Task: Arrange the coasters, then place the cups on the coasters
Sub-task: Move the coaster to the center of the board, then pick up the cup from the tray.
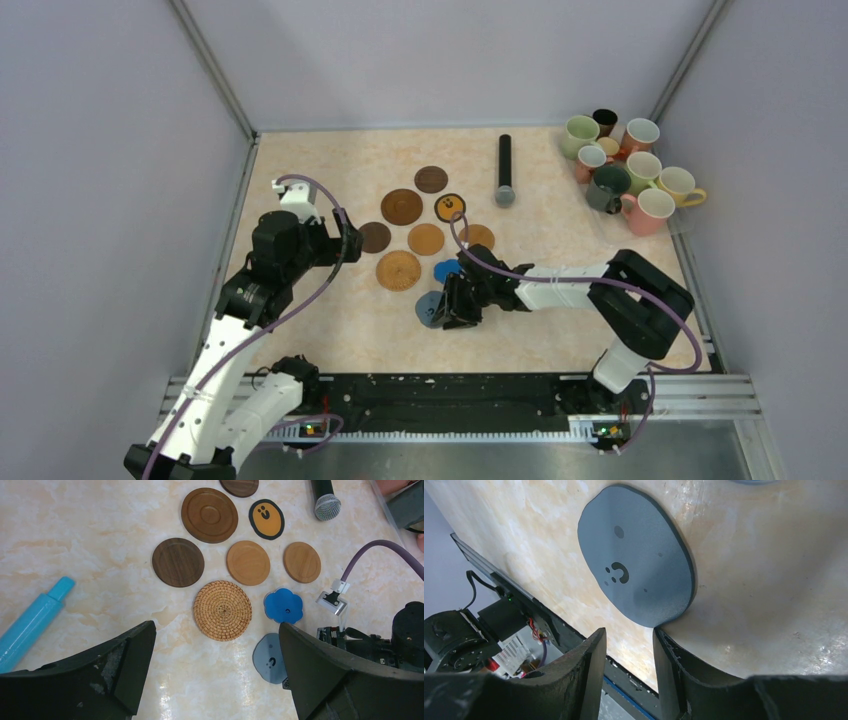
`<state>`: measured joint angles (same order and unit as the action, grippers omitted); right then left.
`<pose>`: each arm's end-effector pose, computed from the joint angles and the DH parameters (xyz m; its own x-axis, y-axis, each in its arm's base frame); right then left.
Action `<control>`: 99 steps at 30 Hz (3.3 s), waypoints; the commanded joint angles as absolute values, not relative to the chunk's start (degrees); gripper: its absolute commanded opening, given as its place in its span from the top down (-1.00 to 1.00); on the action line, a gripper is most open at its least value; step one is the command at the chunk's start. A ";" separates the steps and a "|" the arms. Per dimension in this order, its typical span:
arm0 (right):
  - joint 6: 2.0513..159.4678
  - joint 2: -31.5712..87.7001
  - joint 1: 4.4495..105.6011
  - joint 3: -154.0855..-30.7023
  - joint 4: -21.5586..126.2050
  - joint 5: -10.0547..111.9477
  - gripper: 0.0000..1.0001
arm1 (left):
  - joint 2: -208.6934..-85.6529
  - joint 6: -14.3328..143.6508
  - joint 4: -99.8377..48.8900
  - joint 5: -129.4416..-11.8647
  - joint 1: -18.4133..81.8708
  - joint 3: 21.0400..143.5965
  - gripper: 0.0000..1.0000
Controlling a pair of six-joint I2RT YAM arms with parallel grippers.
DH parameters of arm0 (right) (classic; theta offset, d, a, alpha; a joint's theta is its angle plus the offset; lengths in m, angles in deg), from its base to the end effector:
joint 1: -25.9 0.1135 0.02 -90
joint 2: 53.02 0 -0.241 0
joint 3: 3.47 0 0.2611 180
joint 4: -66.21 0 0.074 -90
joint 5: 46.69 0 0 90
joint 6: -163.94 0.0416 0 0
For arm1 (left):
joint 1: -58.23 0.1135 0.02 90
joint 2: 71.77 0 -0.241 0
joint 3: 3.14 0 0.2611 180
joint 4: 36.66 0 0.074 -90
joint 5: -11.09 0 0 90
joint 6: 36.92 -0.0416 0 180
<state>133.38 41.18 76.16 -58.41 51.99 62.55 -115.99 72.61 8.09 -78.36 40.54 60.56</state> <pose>0.1859 0.2450 0.0976 -0.9943 0.0757 -0.0745 0.0095 0.7624 0.6471 0.1885 -0.0605 0.3193 -0.4876 -0.1953 -0.8509 0.1582 0.9387 -0.3062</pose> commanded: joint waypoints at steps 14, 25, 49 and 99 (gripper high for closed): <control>130.39 45.77 76.92 -59.96 48.34 57.62 0.19 | -115.51 72.17 5.86 -78.25 40.39 60.41 -0.97; 129.74 47.54 77.56 -61.91 47.77 58.07 0.19 | -115.54 72.24 5.76 -78.05 40.39 60.42 -0.98; 118.68 24.06 77.63 -63.86 36.35 48.94 -0.01 | -115.47 72.16 6.19 -77.37 40.39 60.60 -0.97; 79.37 34.95 16.46 -86.76 35.15 25.77 0.37 | -114.90 73.47 4.54 -72.00 40.08 59.04 -0.98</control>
<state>80.36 33.15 18.94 -82.73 31.79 22.84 -115.73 73.31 7.02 -72.78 40.49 59.29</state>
